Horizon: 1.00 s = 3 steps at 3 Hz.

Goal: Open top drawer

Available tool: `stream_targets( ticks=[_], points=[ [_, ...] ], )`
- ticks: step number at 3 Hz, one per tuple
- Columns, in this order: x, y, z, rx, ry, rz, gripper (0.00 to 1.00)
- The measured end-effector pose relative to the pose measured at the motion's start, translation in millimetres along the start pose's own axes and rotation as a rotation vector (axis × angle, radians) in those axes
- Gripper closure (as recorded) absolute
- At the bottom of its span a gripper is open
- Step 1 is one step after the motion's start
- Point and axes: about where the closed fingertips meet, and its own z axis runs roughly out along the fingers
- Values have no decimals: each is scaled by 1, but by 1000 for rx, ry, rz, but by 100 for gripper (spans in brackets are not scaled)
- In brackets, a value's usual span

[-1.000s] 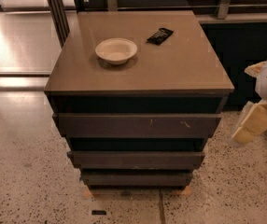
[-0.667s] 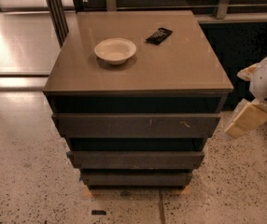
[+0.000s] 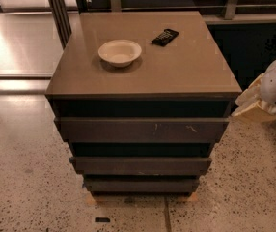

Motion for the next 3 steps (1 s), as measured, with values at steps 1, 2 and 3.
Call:
stream_targets(
  ticks=[1,2,3],
  points=[
    [0,0,0,0,0,0,86],
    [3,1,6,36,-22,16,100],
    [27,29,34,73,-73,104,100]
  ],
)
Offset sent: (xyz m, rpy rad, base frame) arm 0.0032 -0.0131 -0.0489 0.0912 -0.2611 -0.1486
